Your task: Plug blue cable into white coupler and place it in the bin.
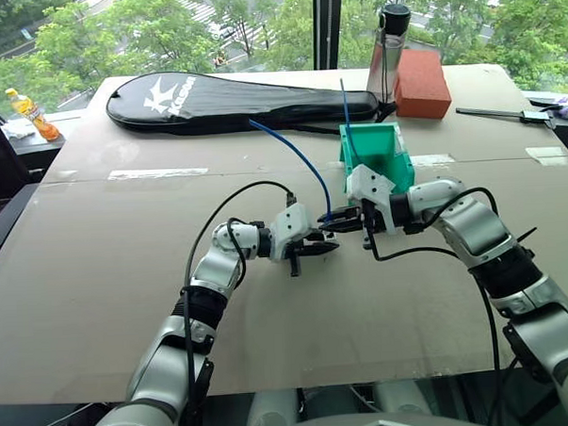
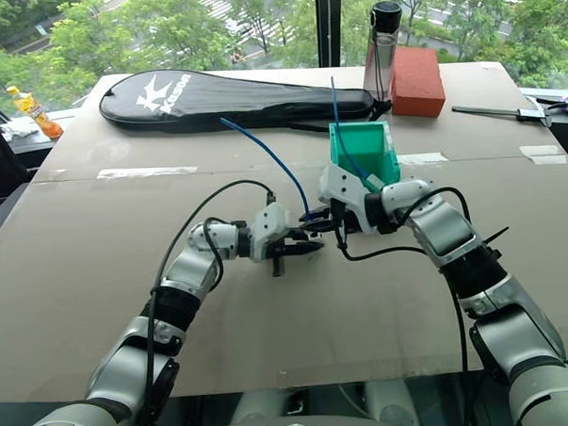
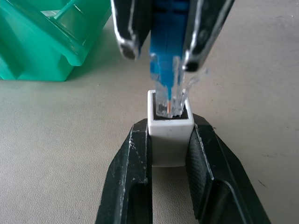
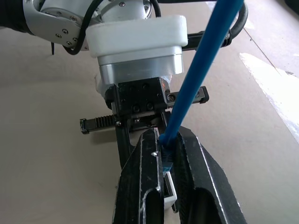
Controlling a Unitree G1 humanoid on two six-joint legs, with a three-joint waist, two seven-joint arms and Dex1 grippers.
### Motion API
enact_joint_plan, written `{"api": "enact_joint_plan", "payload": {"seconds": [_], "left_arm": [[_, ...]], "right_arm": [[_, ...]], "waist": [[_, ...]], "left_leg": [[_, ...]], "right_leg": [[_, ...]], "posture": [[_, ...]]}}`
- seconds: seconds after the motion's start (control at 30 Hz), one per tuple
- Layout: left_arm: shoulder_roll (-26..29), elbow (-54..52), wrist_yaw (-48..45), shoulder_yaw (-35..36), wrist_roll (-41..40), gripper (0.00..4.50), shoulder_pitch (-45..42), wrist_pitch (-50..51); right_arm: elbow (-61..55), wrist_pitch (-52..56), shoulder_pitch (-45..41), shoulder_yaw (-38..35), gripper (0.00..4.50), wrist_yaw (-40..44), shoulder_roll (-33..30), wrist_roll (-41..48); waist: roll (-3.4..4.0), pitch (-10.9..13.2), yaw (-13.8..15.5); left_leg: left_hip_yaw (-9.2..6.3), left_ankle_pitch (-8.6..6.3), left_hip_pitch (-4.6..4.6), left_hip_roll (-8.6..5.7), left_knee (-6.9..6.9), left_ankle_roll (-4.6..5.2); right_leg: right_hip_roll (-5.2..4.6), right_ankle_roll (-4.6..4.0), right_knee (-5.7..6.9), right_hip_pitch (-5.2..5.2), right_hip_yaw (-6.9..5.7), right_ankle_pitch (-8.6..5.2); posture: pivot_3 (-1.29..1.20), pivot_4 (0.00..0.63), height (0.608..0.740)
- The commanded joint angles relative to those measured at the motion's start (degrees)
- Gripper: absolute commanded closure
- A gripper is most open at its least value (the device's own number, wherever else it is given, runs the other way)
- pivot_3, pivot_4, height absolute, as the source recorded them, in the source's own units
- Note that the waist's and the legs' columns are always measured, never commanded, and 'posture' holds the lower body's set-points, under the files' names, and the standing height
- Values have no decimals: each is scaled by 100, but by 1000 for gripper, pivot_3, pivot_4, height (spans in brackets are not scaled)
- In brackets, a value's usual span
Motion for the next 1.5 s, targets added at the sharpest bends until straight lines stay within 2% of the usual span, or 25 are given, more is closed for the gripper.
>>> {"api": "enact_joint_plan", "payload": {"seconds": [0.03, 0.63, 0.97, 1.3, 1.5], "left_arm": [[-4, -28, -42, -15, 24, 4110, -3, -61], [0, -16, -112, -5, 21, 4110, 24, -117], [9, 12, -110, 23, 25, 4110, 25, -149], [-48, 49, -64, 31, 50, 4110, 19, -170], [-80, 30, -37, 35, 24, 4110, 34, -140]], "right_arm": [[39, -206, -52, 12, 4500, 180, -17, -182], [807, -903, -190, 4, 4500, 592, -42, -666], [871, -1044, -216, 317, 4500, 1263, -29, -812], [1584, -1498, -52, 668, 4500, 1256, 227, -1333], [1637, -1631, 251, 365, 4500, 752, 312, -1395]], "waist": [[0, 0, -2], [2, -1, -4], [3, -2, -3], [5, -13, -7], [5, -36, -18]], "left_leg": [[1, 0, 0, 0, 0, 0], [4, 0, 8, 0, 1, -1], [5, 0, 9, 0, 1, -1], [7, 0, 22, 0, 1, -1], [7, 0, 70, 2, -1, 0]], "right_leg": [[0, 0, 0, 0, 1, 0], [0, 0, 4, 3, 2, 0], [-1, 0, 5, 3, 2, 0], [-1, -1, 8, 11, 2, 0], [-2, -3, 7, 56, 2, -2]], "posture": [[0, 150, 740], [0, 150, 740], [0, 150, 740], [0, 150, 740], [0, 150, 740]]}}
